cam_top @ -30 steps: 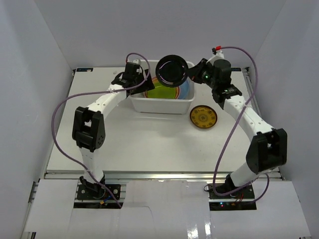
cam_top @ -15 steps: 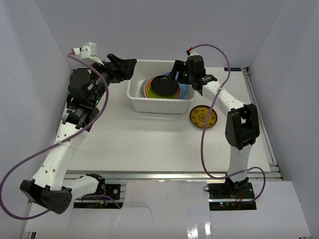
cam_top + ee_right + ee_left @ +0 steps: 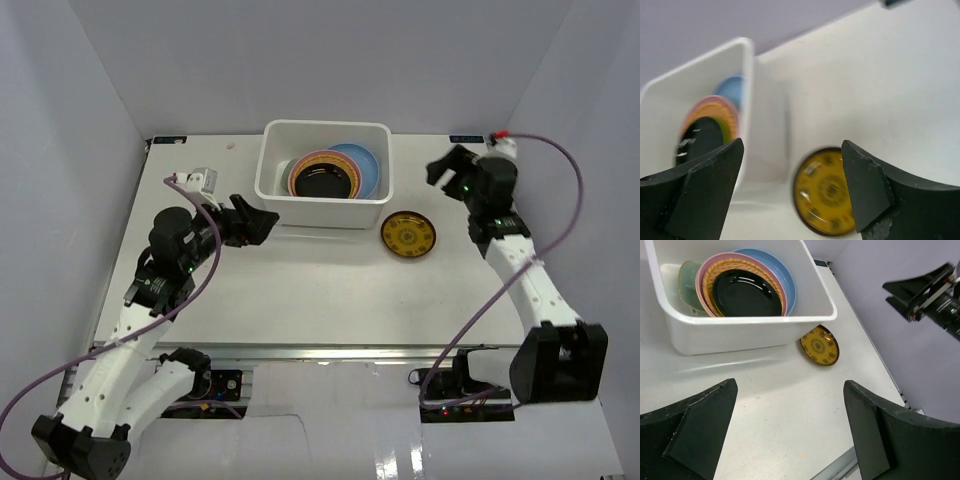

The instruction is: Place the plates into the plastic bin on the countertop

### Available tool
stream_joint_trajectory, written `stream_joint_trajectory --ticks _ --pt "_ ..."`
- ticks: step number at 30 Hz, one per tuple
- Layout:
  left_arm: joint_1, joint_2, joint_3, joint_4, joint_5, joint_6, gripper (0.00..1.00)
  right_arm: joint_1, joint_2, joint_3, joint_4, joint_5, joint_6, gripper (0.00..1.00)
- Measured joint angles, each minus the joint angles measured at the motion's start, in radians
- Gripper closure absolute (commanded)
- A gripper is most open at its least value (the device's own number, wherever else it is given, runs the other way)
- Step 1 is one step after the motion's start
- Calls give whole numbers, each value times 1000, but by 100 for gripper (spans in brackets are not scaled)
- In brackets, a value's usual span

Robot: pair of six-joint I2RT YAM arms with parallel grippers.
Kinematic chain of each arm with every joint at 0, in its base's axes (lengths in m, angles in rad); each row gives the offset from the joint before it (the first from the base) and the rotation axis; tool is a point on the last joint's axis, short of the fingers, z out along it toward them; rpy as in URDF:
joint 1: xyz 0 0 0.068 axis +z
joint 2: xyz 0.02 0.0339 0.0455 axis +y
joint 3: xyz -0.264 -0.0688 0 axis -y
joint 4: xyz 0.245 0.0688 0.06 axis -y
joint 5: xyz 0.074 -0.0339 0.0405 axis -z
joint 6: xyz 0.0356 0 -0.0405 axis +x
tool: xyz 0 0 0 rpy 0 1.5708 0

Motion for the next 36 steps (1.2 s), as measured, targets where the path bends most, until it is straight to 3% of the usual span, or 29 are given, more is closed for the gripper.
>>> stream_joint_trajectory --ticks 4,6,10,15,17,20,21,24,27,31,36 --pt "0 -121 -74 -36 47 30 2 -190 -185 -373 78 16 32 22" --pt "0 -161 -109 -39 74 48 2 -219 -163 -491 83 -8 41 30" --pt "0 -198 -180 -55 100 74 2 -264 -82 -630 98 -104 74 31" --pt "0 -206 -227 -93 100 87 2 -300 61 -627 269 -221 129 31" --pt "0 -206 -228 -96 97 90 2 -300 121 -616 347 -259 156 37" --pt "0 -205 -227 -96 97 90 2 -300 223 -588 442 -300 202 56" --pt "0 -203 -227 -96 97 92 2 -300 253 -580 471 -311 216 71" --pt "0 -196 -227 -96 96 97 2 -300 328 -569 531 -335 261 92" --pt "0 -188 -227 -96 88 98 2 -304 352 -558 553 -347 303 92" --pt "0 -179 -227 -97 84 102 2 -333 238 -583 515 -295 338 92" --pt "0 -162 -227 -96 77 108 2 -379 -137 -558 424 -181 340 92"
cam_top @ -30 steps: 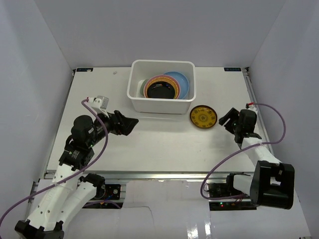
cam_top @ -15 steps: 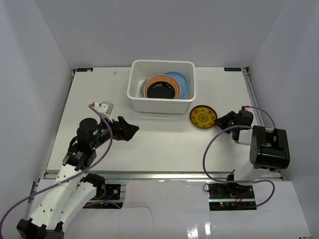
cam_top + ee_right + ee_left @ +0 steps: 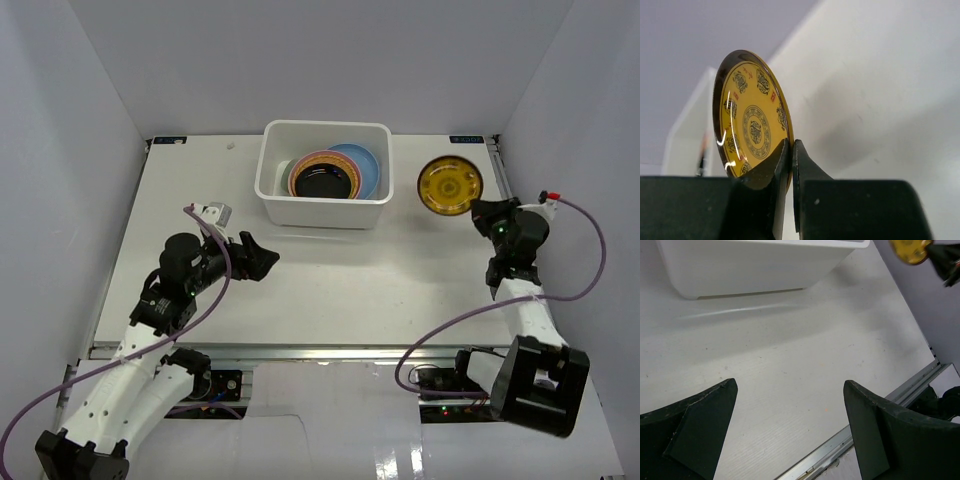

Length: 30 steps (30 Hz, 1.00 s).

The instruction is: Place the plates into the plastic bin on the countertop

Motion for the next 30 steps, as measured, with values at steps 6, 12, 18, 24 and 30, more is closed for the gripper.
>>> stream_joint_trajectory --ticks 6,12,18,24,30 --pt "0 16 0 1 -5 6 2 118 -87 262 2 -3 -26 92" --pt "0 -2 0 -1 -18 11 2 428 172 567 -63 1 -123 92" --pt "0 -52 0 0 -32 15 2 565 496 863 -254 33 -245 91" --pt "0 -58 0 -1 -46 19 2 623 703 1038 -408 41 -317 37" --pt "0 -58 0 -1 -66 20 2 632 719 1053 -495 51 -352 0"
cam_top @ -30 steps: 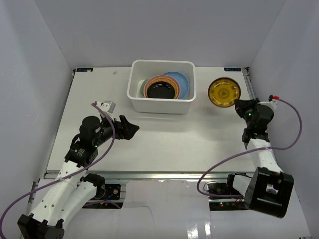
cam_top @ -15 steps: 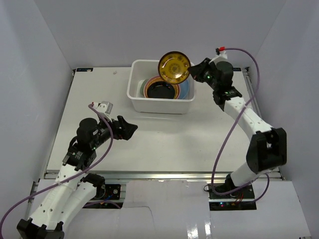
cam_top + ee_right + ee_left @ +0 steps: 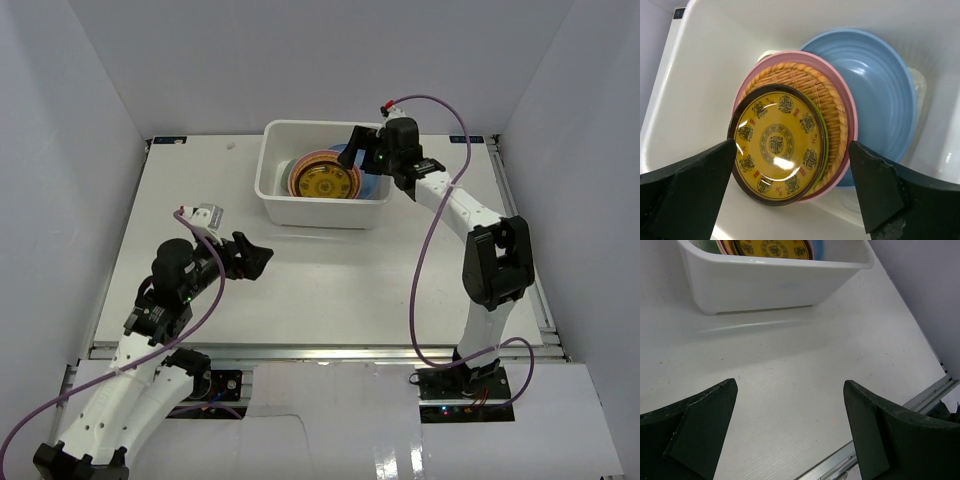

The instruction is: Place the plates into the plastic bin on the countertop

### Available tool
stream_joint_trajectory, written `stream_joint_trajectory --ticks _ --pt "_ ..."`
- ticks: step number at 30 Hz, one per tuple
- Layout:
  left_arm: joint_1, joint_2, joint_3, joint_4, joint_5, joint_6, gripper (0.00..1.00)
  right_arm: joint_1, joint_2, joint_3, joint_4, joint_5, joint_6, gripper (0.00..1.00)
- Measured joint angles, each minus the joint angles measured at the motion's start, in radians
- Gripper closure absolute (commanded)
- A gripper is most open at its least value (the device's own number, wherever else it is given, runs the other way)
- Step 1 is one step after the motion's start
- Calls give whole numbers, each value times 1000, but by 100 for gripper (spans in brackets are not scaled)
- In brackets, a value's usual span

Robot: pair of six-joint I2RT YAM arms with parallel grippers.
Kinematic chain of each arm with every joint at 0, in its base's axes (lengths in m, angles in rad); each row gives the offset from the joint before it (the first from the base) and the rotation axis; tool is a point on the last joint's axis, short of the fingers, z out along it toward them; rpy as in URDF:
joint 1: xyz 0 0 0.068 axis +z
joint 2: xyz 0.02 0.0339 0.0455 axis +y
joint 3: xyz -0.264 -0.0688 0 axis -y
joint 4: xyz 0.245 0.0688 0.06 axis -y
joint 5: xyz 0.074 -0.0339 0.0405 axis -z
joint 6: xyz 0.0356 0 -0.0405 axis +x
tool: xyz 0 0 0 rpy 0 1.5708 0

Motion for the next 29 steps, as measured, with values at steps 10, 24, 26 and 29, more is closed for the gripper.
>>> stream_joint_trajectory --ticks 10,24,26,29 --pt "0 35 26 -1 -24 -10 2 -2 -469 -217 95 0 -73 10" --pt "0 -30 206 46 -139 12 2 -1 -1435 -858 153 296 -105 10" --pt "0 -72 197 65 -159 10 2 -2 -1497 -897 164 340 -100 10" --pt "0 -124 158 86 -174 8 2 -2 -1488 -913 168 360 -95 10"
